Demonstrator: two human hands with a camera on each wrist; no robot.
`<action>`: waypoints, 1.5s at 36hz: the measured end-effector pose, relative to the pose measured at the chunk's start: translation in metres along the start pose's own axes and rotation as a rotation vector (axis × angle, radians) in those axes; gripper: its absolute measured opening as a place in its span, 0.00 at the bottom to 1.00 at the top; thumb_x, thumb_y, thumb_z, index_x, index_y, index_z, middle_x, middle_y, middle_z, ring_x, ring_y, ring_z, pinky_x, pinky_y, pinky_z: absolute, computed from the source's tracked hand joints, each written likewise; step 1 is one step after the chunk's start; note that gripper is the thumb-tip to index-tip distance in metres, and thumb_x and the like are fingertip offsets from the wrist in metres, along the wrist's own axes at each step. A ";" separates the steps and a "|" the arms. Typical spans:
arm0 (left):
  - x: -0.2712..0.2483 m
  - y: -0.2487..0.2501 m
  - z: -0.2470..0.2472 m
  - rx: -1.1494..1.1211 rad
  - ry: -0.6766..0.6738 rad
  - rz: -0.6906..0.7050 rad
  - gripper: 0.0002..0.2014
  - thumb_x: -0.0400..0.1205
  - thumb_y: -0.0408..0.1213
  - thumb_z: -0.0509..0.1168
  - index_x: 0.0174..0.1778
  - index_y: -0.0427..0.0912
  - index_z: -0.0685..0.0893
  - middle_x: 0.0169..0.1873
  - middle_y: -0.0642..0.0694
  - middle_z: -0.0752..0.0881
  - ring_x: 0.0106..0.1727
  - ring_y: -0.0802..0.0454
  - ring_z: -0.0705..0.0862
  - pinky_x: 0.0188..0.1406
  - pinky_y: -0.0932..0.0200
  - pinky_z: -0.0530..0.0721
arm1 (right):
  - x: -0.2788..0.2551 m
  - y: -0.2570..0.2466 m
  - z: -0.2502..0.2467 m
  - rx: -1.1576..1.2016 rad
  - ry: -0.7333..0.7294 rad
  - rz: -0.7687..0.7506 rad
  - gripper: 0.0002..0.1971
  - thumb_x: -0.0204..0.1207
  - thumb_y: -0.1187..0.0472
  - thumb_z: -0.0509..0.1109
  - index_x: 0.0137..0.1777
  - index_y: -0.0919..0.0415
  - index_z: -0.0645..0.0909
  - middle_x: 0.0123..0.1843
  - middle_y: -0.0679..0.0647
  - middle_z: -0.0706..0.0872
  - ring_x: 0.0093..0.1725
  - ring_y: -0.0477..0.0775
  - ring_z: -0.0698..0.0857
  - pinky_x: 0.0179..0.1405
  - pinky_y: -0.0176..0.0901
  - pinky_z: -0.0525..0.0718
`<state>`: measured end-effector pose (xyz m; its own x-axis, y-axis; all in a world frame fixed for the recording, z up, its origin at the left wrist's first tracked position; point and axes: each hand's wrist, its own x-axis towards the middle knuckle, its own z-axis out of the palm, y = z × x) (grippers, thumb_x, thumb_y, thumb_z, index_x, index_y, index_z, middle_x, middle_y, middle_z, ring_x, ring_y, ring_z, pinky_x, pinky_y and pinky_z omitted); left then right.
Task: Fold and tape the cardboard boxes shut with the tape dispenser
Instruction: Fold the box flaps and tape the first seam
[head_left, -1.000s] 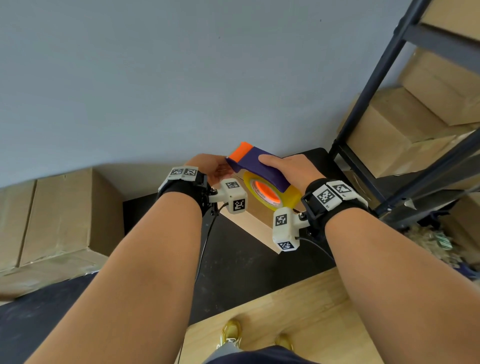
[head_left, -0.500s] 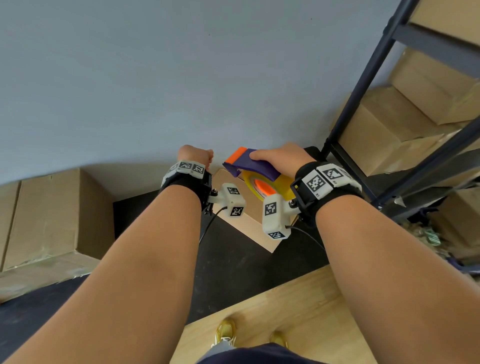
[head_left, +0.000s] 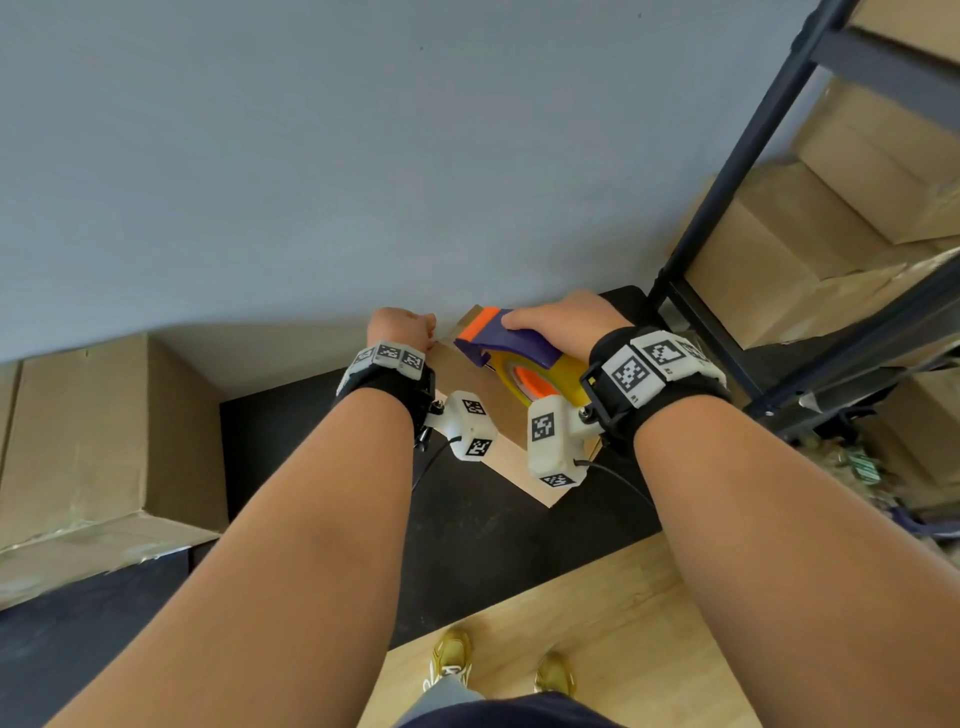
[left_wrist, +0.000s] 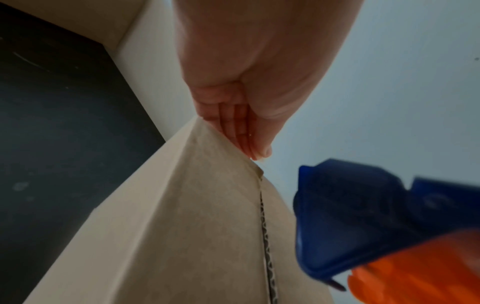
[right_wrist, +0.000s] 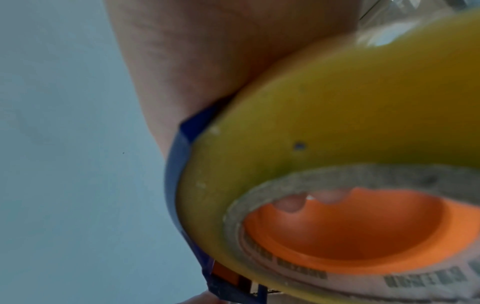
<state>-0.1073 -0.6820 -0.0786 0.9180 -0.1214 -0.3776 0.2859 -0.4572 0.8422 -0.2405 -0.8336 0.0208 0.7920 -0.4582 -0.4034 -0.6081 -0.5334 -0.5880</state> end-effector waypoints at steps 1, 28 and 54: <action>0.000 0.001 0.000 0.018 0.001 -0.008 0.12 0.80 0.38 0.68 0.30 0.45 0.79 0.29 0.48 0.82 0.32 0.49 0.82 0.40 0.59 0.84 | 0.000 -0.001 0.001 -0.001 -0.002 0.003 0.19 0.72 0.38 0.72 0.38 0.53 0.77 0.38 0.51 0.83 0.37 0.49 0.81 0.36 0.39 0.77; -0.020 -0.005 0.005 0.349 0.069 0.215 0.10 0.83 0.34 0.60 0.53 0.42 0.86 0.50 0.45 0.87 0.52 0.45 0.84 0.43 0.61 0.73 | 0.002 -0.019 0.007 -0.107 -0.054 0.065 0.22 0.76 0.39 0.69 0.56 0.58 0.80 0.55 0.56 0.83 0.52 0.56 0.81 0.49 0.43 0.77; -0.055 -0.014 0.005 1.214 -0.155 0.413 0.33 0.85 0.32 0.50 0.85 0.56 0.47 0.84 0.59 0.50 0.85 0.47 0.51 0.78 0.27 0.47 | -0.027 0.002 -0.012 0.128 -0.141 0.056 0.15 0.74 0.42 0.71 0.49 0.53 0.82 0.57 0.56 0.86 0.55 0.57 0.84 0.55 0.48 0.79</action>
<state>-0.1635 -0.6738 -0.0714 0.8133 -0.5079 -0.2839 -0.5162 -0.8550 0.0505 -0.2636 -0.8311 0.0385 0.7627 -0.3754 -0.5267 -0.6463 -0.4113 -0.6427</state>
